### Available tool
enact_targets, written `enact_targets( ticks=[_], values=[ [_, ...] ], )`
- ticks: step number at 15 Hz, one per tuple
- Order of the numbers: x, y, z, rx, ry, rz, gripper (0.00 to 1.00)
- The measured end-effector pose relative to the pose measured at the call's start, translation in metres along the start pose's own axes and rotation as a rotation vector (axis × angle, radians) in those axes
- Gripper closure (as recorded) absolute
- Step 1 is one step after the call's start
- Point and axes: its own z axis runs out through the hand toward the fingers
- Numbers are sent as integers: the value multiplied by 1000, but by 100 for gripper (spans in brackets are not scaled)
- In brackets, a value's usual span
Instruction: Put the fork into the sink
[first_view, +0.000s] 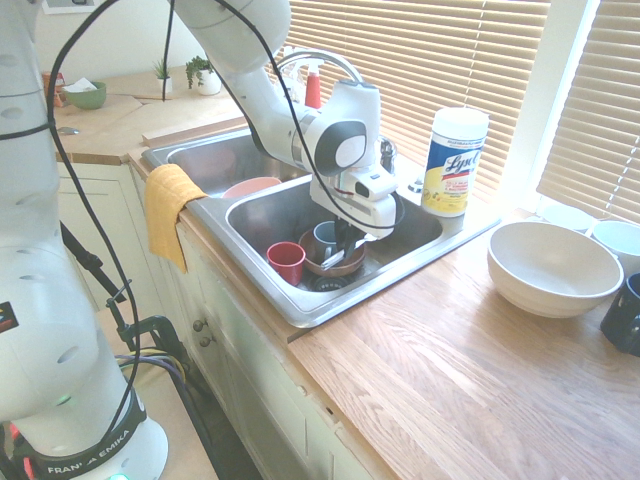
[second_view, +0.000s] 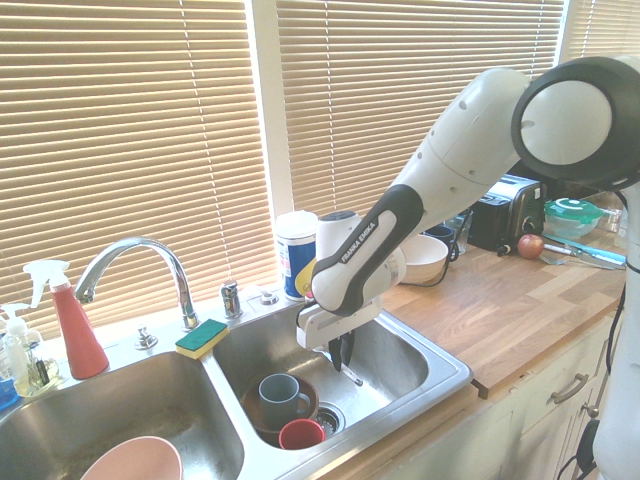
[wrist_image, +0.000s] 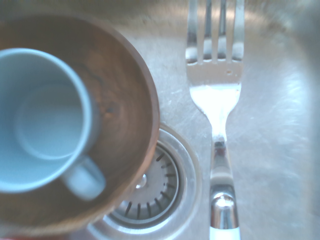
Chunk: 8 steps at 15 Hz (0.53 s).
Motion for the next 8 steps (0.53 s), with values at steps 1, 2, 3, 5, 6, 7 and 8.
enact_targets(
  ticks=[1, 2, 3, 5, 6, 7, 8],
  values=[
    [3, -1, 14, -11, -6, 5, 100],
    [6, -2, 26, -22, -13, 8, 100],
    [7, -1, 37, -32, -19, 10, 100],
    [6, 2, 56, -59, -34, 10, 100],
    [5, 2, 64, -69, -37, 8, 100],
    [4, 3, 71, -76, -39, 7, 100],
    [3, 4, 78, -87, -44, 7, 100]
  ],
)
